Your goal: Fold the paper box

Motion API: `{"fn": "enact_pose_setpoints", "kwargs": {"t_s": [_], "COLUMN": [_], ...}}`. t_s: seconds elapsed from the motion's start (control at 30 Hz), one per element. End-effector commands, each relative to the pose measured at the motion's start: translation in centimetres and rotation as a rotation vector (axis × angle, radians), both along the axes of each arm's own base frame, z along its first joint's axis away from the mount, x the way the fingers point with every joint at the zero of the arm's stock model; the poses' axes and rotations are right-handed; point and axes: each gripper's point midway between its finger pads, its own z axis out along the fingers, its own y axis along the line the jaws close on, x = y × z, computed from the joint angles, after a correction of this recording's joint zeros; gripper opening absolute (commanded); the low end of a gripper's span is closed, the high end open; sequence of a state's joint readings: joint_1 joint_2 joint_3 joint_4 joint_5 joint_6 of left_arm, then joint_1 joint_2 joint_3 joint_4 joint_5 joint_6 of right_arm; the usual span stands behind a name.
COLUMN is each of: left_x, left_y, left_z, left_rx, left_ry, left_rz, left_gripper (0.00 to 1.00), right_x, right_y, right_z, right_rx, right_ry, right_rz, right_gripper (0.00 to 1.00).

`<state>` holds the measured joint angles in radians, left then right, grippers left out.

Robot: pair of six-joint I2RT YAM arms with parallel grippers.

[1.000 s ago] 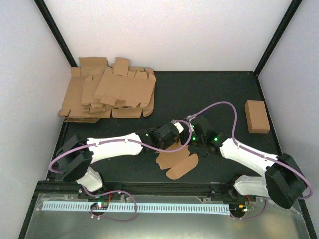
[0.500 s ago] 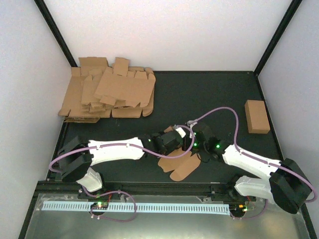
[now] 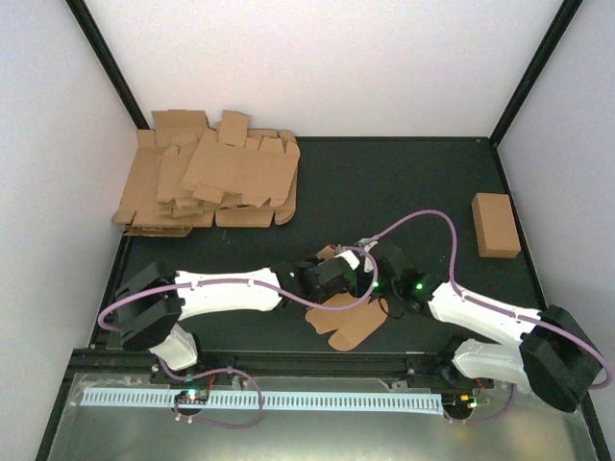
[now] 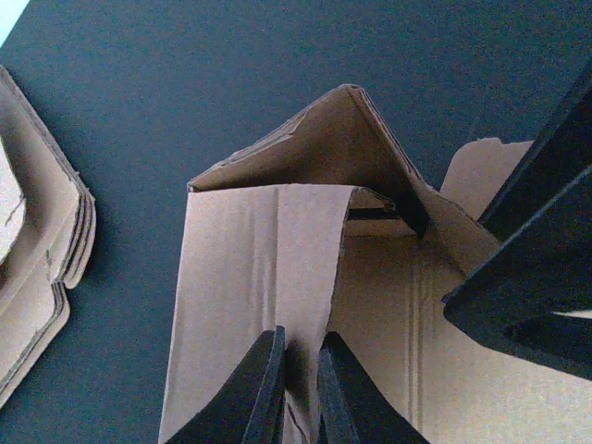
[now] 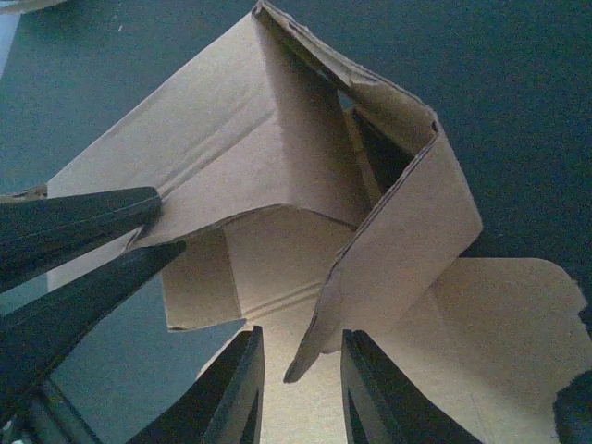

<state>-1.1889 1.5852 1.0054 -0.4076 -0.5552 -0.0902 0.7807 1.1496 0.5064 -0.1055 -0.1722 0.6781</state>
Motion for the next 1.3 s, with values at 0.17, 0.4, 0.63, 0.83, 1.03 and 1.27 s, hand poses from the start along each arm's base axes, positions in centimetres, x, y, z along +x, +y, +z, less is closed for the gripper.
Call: {"fn": "enact_pose_setpoints", "kwargs": {"t_s": [0.17,0.4,0.63,0.83,1.03,1.27], "left_x": [-2.9,-3.0,-3.0,-3.1,-3.2,-3.3], "left_y": [-1.5,-1.6,-1.7,-1.8,-2.0,-2.2], "left_z": [-1.8,-2.0,-2.0,-2.0,-1.8,-1.7], "left_rx": [0.066,0.08,0.086,0.086,0.081,0.073], "left_ry": [0.057,0.052,0.046,0.05,0.05,0.051], "left_rz": [-0.143,-0.147,-0.148,-0.154,-0.158,-0.163], "left_gripper": [0.11,0.11,0.11,0.11,0.11,0.11], "right_x": [1.4,1.3,2.1,3.8,4.6,5.8], "right_y": [-1.9,-2.7,-4.0,-6.3,-6.7,-6.8], "right_z": [4.3,6.1,7.7,6.0,2.4,0.3], "right_rx": [0.07,0.099,0.145,0.123,0.056,0.041], "right_ry": [-0.225,-0.266,-0.302,-0.26,-0.168,-0.114], "right_rz": [-0.093,-0.08,-0.092,-0.168,-0.183,-0.205], "right_gripper": [0.37,0.54,0.63,0.61,0.58,0.39]}}
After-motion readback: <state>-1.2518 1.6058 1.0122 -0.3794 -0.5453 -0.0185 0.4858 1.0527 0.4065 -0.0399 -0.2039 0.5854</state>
